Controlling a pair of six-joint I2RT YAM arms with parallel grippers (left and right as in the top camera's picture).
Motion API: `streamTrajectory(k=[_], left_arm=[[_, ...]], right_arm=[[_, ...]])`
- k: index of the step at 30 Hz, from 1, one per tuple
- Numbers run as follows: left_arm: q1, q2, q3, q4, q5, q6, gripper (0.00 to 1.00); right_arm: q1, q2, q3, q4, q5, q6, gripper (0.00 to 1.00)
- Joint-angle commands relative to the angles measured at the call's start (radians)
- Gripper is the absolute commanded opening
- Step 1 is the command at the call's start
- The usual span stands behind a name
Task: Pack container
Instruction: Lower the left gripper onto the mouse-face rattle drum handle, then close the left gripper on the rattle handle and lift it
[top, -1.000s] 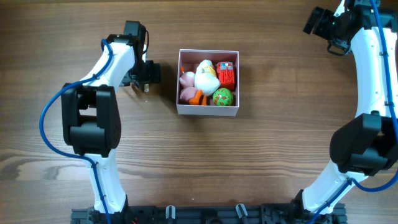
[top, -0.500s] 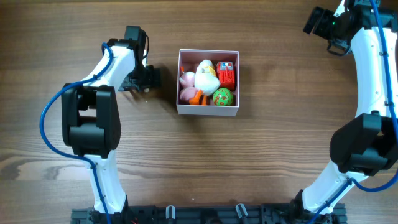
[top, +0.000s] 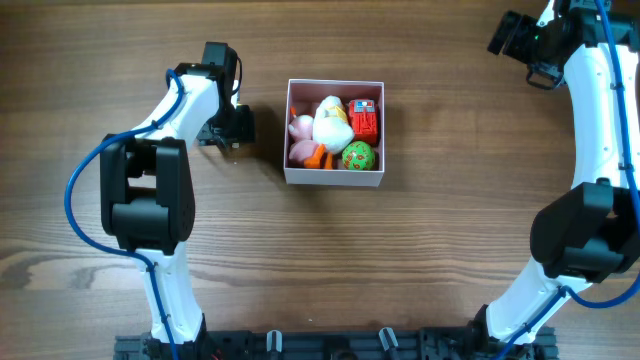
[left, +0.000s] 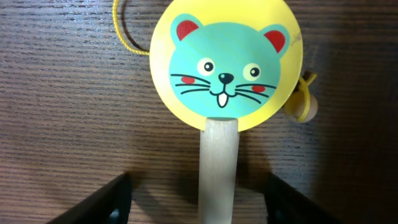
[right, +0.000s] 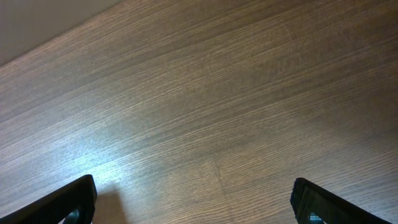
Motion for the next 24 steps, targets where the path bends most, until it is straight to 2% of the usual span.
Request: streamTrajectory(k=[1, 7, 10, 16, 19, 24], left_arm=[[0.002, 0.021, -0.026, 0.01, -0.05, 0.006, 0.55], [0.002, 0.021, 0.008, 0.021, -0.071, 0.006, 0.42], [0.002, 0.021, 0.014, 0.034, -0.071, 0.006, 0.4], [0.002, 0.021, 0.014, 0.041, -0.071, 0.006, 0.3], [0.002, 0.021, 0.018, 0.04, -0.071, 0.006, 0.19], [0.002, 0.021, 0.036, 0.039, -0.071, 0.006, 0.18]], right_arm=[[0.002, -0.008, -0.002, 0.002, -0.013, -0.001, 1.0], [0.002, -0.008, -0.002, 0.002, -0.013, -0.002, 1.0], [0.002, -0.008, -0.002, 0.002, -0.013, -0.002, 1.0], [0.002, -0.008, -0.002, 0.002, -0.013, -0.002, 1.0], [0.002, -0.008, -0.002, 0.002, -0.013, -0.002, 1.0], [0.002, -0.008, -0.002, 0.002, -0.013, -0.002, 1.0]])
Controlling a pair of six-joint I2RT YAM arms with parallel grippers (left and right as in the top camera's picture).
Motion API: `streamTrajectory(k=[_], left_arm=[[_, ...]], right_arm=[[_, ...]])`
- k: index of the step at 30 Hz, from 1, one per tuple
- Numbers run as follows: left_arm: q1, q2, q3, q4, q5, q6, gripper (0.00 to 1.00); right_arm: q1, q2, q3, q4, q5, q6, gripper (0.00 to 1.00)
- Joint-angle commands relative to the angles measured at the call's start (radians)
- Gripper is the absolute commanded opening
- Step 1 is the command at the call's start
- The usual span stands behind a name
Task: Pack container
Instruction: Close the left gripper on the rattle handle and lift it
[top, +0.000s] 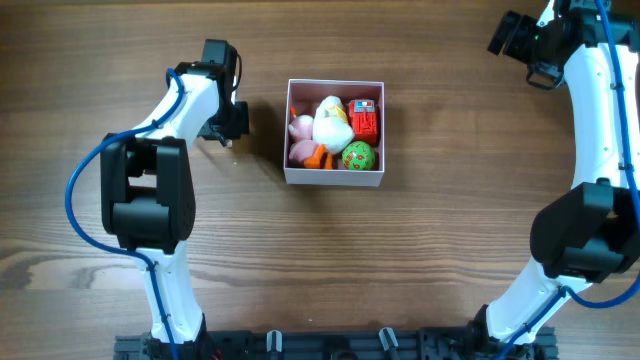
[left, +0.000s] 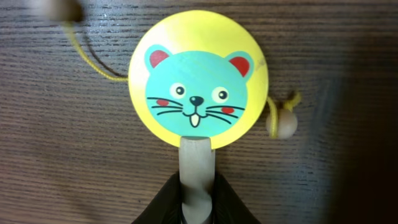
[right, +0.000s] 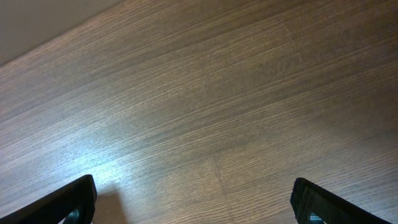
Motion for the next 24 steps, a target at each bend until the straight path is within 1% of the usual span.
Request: streamTrajectory(k=[1, 8, 11, 14, 15, 19, 24], left_arm=[[0.003, 0.018, 0.033, 0.001, -0.018, 0.001, 0.18], [0.003, 0.009, 0.116, -0.049, -0.017, 0.0, 0.18], [0.003, -0.008, 0.164, -0.074, -0.017, -0.007, 0.2], [0.003, -0.034, 0.202, -0.096, -0.005, -0.007, 0.18], [0.002, -0.045, 0.208, -0.098, -0.005, -0.007, 0.18], [0.002, -0.071, 0.209, -0.104, -0.005, -0.008, 0.25], [0.002, -0.052, 0.197, -0.126, -0.005, -0.033, 0.25]], right_arm=[[0.002, -0.008, -0.002, 0.002, -0.013, -0.002, 1.0], [0.002, -0.008, -0.002, 0.002, -0.013, -0.002, 1.0], [0.002, -0.008, -0.002, 0.002, -0.013, -0.002, 1.0], [0.002, -0.008, -0.002, 0.002, -0.013, -0.002, 1.0], [0.002, -0.008, -0.002, 0.002, -0.013, -0.002, 1.0], [0.002, -0.008, -0.002, 0.002, -0.013, -0.002, 1.0], [0.002, -0.008, -0.002, 0.002, -0.013, -0.002, 1.0]])
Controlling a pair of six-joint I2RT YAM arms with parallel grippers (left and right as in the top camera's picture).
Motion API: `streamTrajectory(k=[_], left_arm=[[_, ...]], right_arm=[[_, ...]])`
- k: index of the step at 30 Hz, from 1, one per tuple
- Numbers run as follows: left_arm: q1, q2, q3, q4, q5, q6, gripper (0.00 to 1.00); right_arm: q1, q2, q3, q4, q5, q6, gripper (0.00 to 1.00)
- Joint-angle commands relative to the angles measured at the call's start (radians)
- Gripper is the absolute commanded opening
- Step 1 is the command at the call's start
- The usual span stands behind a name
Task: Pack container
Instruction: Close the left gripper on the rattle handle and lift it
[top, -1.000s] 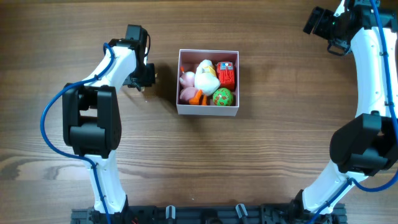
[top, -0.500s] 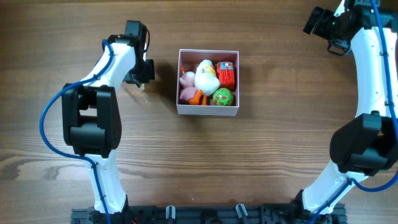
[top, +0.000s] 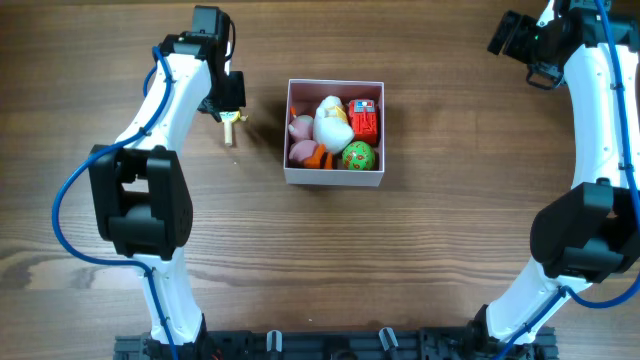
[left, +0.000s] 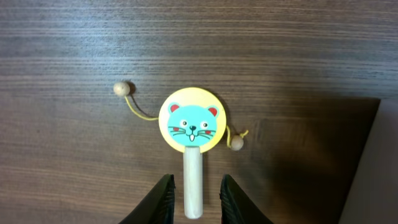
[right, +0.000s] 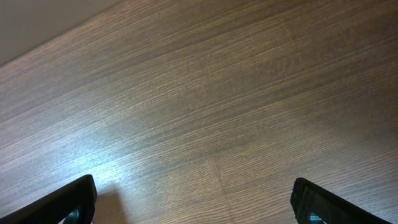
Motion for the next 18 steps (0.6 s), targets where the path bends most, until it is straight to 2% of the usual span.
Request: streamTrajectory(k=[1, 13, 18], left_arm=[[0.002, -0.008, 0.007, -0.011, -0.006, -0.028, 0.25], [0.002, -0.002, -0.16, 0.08, -0.002, -0.077, 0.3], [0.002, -0.001, -0.169, 0.096, -0.002, -0.077, 0.3]], right_arm=[[0.002, -0.008, -0.002, 0.002, -0.013, -0.002, 1.0], [0.002, -0.008, -0.002, 0.002, -0.013, -0.002, 1.0], [0.002, -0.008, -0.002, 0.002, -0.013, -0.002, 1.0]])
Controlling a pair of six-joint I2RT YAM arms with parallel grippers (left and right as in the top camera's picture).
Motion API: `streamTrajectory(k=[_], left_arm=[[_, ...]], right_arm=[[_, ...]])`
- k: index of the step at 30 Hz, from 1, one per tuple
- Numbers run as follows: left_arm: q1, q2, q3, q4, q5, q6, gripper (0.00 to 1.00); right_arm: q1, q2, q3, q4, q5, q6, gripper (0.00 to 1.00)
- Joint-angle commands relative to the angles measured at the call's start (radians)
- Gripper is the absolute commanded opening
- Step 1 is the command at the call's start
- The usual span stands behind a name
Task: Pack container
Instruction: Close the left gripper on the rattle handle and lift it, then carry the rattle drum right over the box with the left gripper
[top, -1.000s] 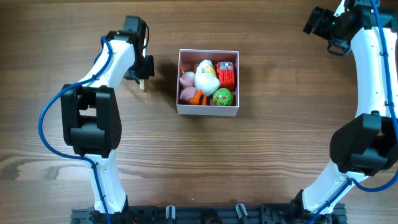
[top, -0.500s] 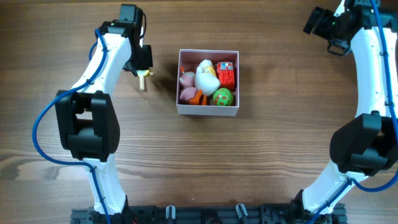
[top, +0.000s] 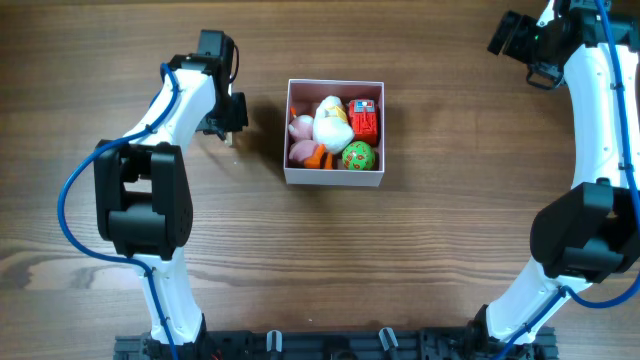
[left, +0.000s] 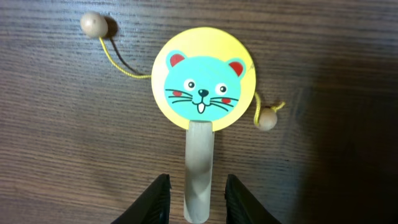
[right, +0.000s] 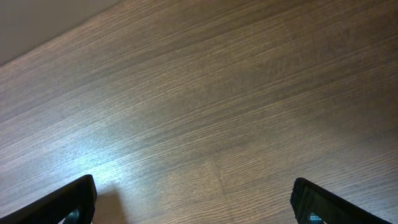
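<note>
A rattle drum toy (left: 204, 82) lies flat on the table: a yellow disc with a teal cat face, a wooden handle (left: 199, 168) and two beads on yellow strings. My left gripper (left: 196, 182) is open, its fingers standing narrowly either side of the handle with a small gap on both sides. In the overhead view the left gripper (top: 226, 115) covers the toy, left of the white box (top: 335, 180). The box holds a white duck, a pink toy, an orange piece, a green egg and a red block. My right gripper (right: 193, 199) is open over bare wood, far from the box.
The right arm (top: 600, 120) reaches to the table's far right corner, where the right gripper (top: 512, 35) hangs. The left arm (top: 160, 130) runs up the left side. Bare wooden table lies in front of the box.
My left gripper stood higher above the toy and further back. Now it is low again, close over the toy, with its fingers still slightly apart around the handle. The right arm is unchanged.
My left gripper stood wide open low around the toy's handle. Then it was shut on the handle, and the beads lay differently. After that it hung higher, fingers slightly apart, the toy on the table. Now it is low around the handle again.
</note>
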Motion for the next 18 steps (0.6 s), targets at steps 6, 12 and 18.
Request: streamTrajectory(k=[6, 12, 18], left_arm=[[0.002, 0.004, -0.008, 0.051, -0.002, -0.021, 0.28], [0.002, 0.014, -0.028, 0.055, -0.002, -0.022, 0.29], [0.002, 0.016, -0.061, 0.062, -0.002, -0.066, 0.3]], right_arm=[[0.002, -0.008, -0.002, 0.002, -0.013, -0.002, 1.0], [0.002, -0.008, -0.002, 0.002, -0.013, -0.002, 1.0], [0.002, -0.008, -0.002, 0.002, -0.013, -0.001, 1.0]])
